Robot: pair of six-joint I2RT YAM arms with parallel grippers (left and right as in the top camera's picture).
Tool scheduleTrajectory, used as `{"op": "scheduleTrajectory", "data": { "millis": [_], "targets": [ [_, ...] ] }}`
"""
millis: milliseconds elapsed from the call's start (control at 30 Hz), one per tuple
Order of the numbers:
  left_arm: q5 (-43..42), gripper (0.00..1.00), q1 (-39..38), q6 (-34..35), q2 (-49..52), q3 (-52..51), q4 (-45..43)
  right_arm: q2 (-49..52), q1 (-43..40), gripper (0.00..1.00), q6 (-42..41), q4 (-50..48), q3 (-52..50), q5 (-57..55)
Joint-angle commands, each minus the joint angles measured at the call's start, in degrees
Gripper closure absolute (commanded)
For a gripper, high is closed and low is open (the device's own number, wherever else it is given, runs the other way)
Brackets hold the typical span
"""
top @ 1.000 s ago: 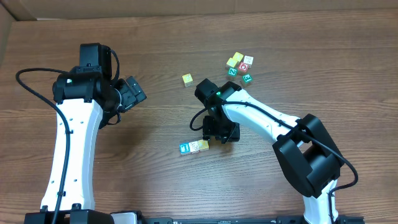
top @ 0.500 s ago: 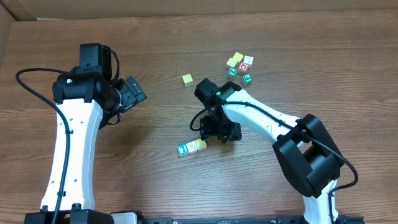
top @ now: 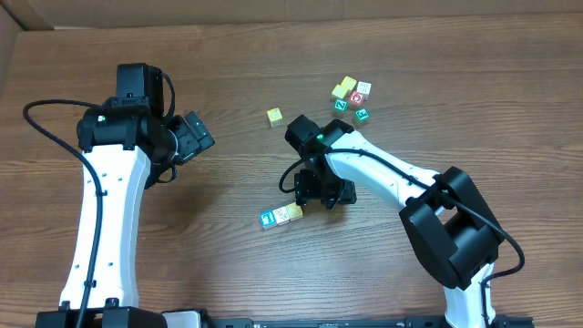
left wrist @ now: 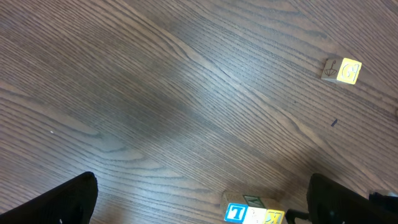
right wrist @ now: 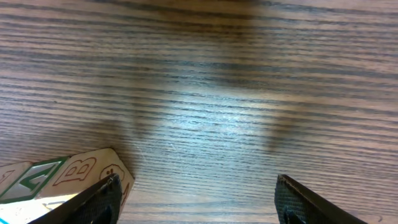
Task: Flip 3 blocks
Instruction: 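Raise the right gripper and move the left arm toward the block row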
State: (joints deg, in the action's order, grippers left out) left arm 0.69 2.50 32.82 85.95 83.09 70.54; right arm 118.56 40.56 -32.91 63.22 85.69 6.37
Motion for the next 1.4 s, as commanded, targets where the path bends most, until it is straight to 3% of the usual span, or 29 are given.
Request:
{"op": "scheduleTrajectory", "data": {
  "millis": [0,600,967,1067,1167,1367],
  "targets": [
    [0.13,0.00,0.11,-0.22,0.39,0.33,-0.09,-1.55,0.24,0.21,0.42,0.09,-0.37,-1.22],
    [0.09,0.00,0.11,-0.24,0.39,0.33,0.02,-1.55,0.24,0.17,0.39,0.28,-0.37,-5.07],
    [-5.66,0.00,-0.11,-1.73,0.39,0.31,8.74,-1.55,0.20,0.19,0.37,0.50,-0.37,-5.07],
    [-5.03,0.03,-1.16,-1.84,0.39,-0.02,10.75,-1.55,0.20,0.24,0.87,0.92,-0.07,-5.03],
    [-4.85,0.16,-3.45,-3.93,0.39,-1.27,11.54,-1.55,0.20,0.40,5.18,3.96,2.45,-5.03],
    [-4.57,0.16,-10.82,-6.08,0.42,-7.26,8.46,-1.55,0.20,0.41,5.33,10.78,9.60,-4.85]
  ]
}}
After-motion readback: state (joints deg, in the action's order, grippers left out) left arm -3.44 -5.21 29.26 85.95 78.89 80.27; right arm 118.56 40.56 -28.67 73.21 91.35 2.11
